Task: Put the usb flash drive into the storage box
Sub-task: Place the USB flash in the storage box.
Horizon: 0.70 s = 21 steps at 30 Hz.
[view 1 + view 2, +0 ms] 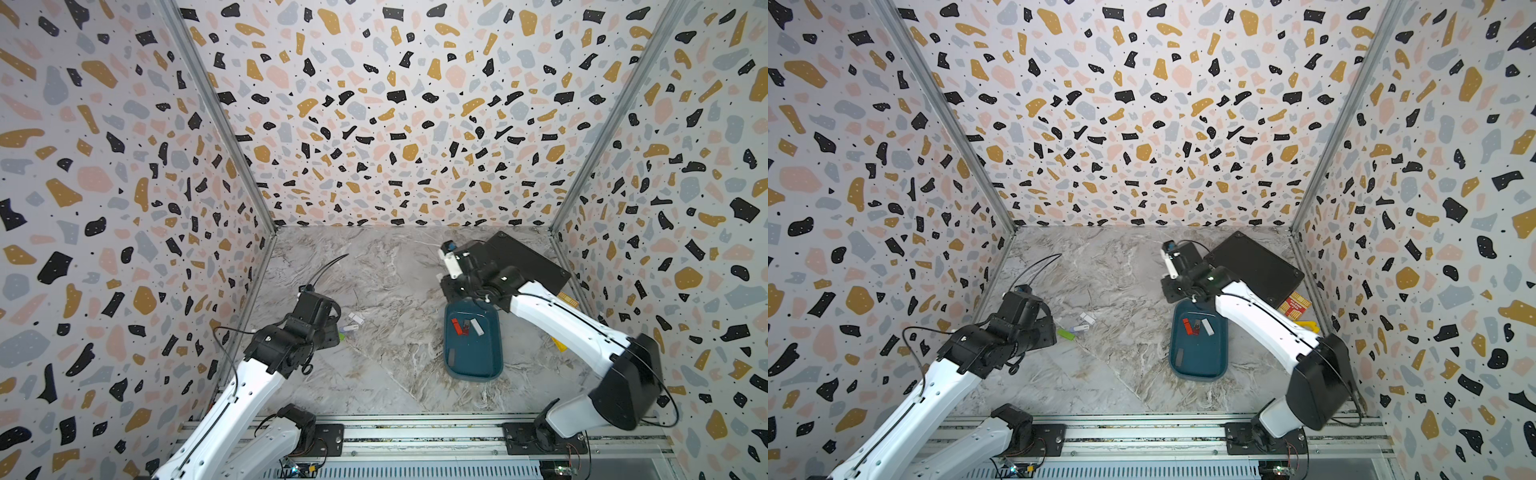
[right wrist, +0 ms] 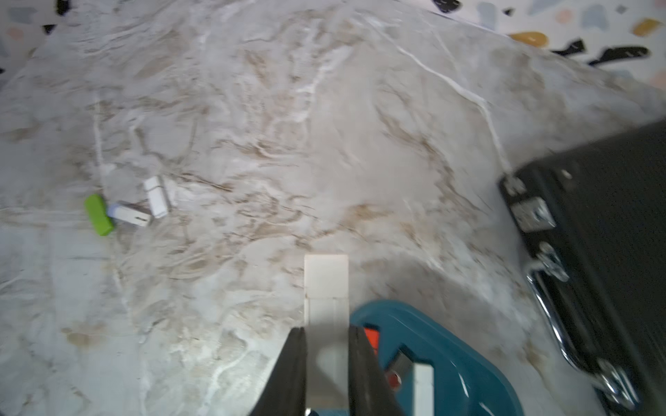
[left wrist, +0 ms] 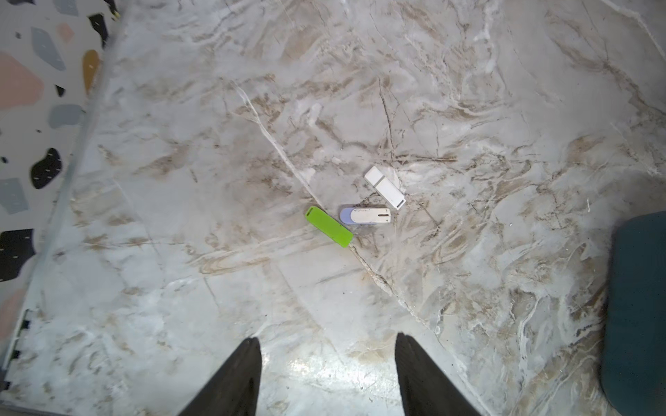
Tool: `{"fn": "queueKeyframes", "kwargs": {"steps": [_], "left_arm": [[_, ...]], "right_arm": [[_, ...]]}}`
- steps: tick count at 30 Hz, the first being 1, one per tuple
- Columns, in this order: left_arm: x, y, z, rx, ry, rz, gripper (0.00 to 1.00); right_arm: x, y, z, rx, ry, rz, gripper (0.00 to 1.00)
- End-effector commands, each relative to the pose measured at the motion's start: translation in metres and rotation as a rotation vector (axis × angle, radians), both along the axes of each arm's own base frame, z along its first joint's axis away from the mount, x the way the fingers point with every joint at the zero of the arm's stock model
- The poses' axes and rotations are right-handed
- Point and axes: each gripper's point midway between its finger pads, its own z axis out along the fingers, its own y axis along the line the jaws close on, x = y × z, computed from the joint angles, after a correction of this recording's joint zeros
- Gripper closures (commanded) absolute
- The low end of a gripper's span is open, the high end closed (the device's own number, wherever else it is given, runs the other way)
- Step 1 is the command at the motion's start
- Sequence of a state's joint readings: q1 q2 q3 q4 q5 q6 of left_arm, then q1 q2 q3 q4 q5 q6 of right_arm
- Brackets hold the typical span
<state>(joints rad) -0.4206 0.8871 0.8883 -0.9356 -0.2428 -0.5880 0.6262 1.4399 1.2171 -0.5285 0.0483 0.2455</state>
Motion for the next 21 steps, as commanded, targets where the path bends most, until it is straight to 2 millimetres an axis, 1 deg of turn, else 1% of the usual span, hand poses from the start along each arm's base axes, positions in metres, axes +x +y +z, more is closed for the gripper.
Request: {"fn": "queueKeyframes", "kwargs": {"steps": [1, 2, 4, 7, 9, 12, 14, 17, 21], "left_arm": [[0.018, -0.015, -0.013, -0.069, -0.014, 0.019, 0.37], [0.021, -0.015, -0.020, -0.066, -0.004, 0.025, 0.37], [0.025, -0.019, -0.035, -0.070, 0.021, 0.032, 0.37], [0.029, -0.021, -0.052, -0.067, 0.056, 0.046, 0.37], [0.031, -0.022, -0.061, -0.056, 0.075, 0.049, 0.36], [0.033, -0.018, -0.071, -0.027, 0.099, 0.066, 0.36], [0.033, -0.017, -0.074, -0.020, 0.102, 0.071, 0.35], [0.032, -0.013, -0.079, -0.011, 0.095, 0.093, 0.34], [0.034, -0.013, -0.087, -0.003, 0.111, 0.108, 0.33]], "right_arm": [[-0.027, -0.048, -0.062, -0.082, 0.158, -0.132, 0.87], [-0.033, -0.057, -0.074, -0.091, 0.185, -0.156, 0.87], [-0.048, -0.068, -0.102, -0.103, 0.250, -0.182, 0.87], [-0.060, -0.071, -0.129, -0.096, 0.301, -0.196, 0.87], [-0.062, -0.070, -0.140, -0.101, 0.328, -0.195, 0.87], [-0.063, -0.069, -0.151, -0.111, 0.348, -0.185, 0.86], [-0.065, -0.066, -0.156, -0.101, 0.360, -0.175, 0.85], [-0.069, -0.064, -0.159, -0.082, 0.370, -0.171, 0.81], [-0.075, -0.066, -0.160, -0.091, 0.389, -0.159, 0.62]]}}
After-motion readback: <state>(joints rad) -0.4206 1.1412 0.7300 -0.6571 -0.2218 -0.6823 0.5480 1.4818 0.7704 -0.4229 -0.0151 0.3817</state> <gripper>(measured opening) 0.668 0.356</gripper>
